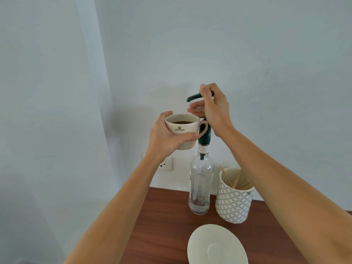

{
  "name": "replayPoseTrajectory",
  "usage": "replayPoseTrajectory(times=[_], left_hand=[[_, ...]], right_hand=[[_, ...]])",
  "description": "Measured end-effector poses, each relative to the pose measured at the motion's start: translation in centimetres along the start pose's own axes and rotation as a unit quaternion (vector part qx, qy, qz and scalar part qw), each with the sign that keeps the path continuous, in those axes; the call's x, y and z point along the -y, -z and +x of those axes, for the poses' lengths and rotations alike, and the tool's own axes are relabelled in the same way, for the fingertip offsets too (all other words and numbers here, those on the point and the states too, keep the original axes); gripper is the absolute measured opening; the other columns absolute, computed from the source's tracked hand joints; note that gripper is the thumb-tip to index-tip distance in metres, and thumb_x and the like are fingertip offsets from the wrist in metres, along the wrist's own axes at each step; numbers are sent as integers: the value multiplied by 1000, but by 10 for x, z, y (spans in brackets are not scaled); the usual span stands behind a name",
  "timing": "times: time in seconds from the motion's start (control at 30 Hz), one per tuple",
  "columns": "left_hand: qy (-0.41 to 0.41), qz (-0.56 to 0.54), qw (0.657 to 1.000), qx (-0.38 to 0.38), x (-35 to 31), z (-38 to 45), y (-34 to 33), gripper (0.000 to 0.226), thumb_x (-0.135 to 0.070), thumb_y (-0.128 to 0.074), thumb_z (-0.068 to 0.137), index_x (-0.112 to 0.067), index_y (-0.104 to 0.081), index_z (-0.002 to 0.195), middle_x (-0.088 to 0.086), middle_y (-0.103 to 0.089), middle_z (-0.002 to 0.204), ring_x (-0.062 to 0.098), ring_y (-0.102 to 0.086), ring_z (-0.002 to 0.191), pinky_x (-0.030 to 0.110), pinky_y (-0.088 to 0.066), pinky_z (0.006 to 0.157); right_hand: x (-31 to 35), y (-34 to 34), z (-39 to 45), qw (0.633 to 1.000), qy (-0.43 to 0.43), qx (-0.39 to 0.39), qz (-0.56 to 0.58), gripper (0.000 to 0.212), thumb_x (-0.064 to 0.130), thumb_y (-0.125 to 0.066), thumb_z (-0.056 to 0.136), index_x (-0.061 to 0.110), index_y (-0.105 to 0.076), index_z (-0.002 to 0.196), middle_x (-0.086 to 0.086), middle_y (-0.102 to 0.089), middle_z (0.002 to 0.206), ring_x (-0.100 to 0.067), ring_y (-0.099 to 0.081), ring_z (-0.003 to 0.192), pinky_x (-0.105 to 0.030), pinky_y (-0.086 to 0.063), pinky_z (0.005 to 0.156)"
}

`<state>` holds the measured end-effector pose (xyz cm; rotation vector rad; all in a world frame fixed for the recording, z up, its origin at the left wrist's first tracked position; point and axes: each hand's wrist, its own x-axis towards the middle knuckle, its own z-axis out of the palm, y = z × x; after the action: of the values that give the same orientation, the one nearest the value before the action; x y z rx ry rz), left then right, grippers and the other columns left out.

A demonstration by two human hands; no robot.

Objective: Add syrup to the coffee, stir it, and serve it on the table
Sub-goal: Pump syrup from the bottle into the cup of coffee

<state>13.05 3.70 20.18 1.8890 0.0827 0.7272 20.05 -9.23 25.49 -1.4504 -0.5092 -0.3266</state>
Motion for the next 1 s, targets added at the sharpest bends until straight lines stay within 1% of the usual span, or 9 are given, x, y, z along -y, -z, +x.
replayPoseTrajectory(times=[0.07, 0.13, 0.23, 0.37, 0.43, 0.5, 0.7, 0.87, 1.0], left_hand=[[1, 0, 1000, 1, 2, -2, 1, 98, -35, -96, 53, -24, -46, 137, -9, -60, 116, 14, -62, 106, 28, -55, 82], [0, -3, 1000, 4, 3, -5, 2, 100, -36, -96, 51, -25, -47, 137, -10, -61, 115, 13, -62, 106, 32, -56, 86], [-2, -6, 1000, 6, 4, -12, 2, 99, -35, -96, 50, -26, -48, 136, -16, -61, 109, 11, -63, 104, 36, -57, 90], [-10, -9, 1000, 20, 10, -28, 1, 98, -37, -96, 47, -27, -50, 133, -17, -62, 106, 6, -62, 101, 34, -57, 89], [-13, -9, 999, 31, 16, -39, -1, 97, -36, -98, 48, -27, -50, 132, -15, -63, 108, 3, -62, 101, 33, -57, 89], [-13, -15, 999, 41, 23, -52, -5, 102, -43, -97, 42, -28, -50, 132, -15, -64, 109, 1, -62, 102, 31, -56, 89], [-10, -29, 996, 87, 51, -93, -22, 105, -47, -94, 38, -26, -50, 131, -15, -67, 111, 4, -64, 107, 28, -53, 94], [-10, -36, 992, 124, 76, -131, -38, 94, -31, -100, 47, -26, -52, 128, -15, -68, 111, 2, -64, 108, 20, -51, 91], [6, -50, 985, 162, 95, -163, -52, 96, -29, -98, 52, -22, -48, 133, -17, -66, 115, 2, -61, 114, 15, -49, 92]], right_hand=[[-3, 4, -5, 999, 17, -15, -37, 30, 47, -51, 98, 19, -54, 110, -16, -75, 85, -23, -76, 75, -38, -62, 76], [-7, 9, -16, 994, 49, -49, -85, 38, 48, -48, 99, 20, -48, 124, -5, -72, 85, -12, -71, 76, -19, -55, 73], [-15, 17, -45, 982, 108, -115, -106, 32, 38, -49, 101, 14, -48, 123, -1, -66, 109, -6, -62, 99, -3, -44, 73], [-35, 29, -83, 982, 90, -108, -125, 27, 36, -44, 103, 14, -60, 104, 6, -69, 95, -7, -64, 89, -23, -53, 79], [-49, 34, -97, 990, 45, -62, -120, 34, 42, -41, 103, 17, -64, 105, 1, -73, 92, -18, -69, 91, -43, -58, 86], [-60, 41, -109, 994, 12, -17, -106, 38, 44, -39, 103, 19, -65, 113, -1, -75, 97, -20, -71, 96, -50, -56, 91], [-80, 62, -147, 994, -61, 63, -69, 36, 32, -38, 106, 18, -68, 120, -3, -75, 110, -22, -70, 107, -50, -56, 95], [-98, 83, -187, 992, -88, 70, -60, 35, 20, -37, 107, 12, -68, 120, -7, -76, 107, -20, -71, 101, -29, -59, 84], [-118, 99, -219, 989, -118, 66, -59, 32, 20, -38, 106, 18, -69, 117, -3, -76, 106, -20, -71, 102, -36, -59, 88]])
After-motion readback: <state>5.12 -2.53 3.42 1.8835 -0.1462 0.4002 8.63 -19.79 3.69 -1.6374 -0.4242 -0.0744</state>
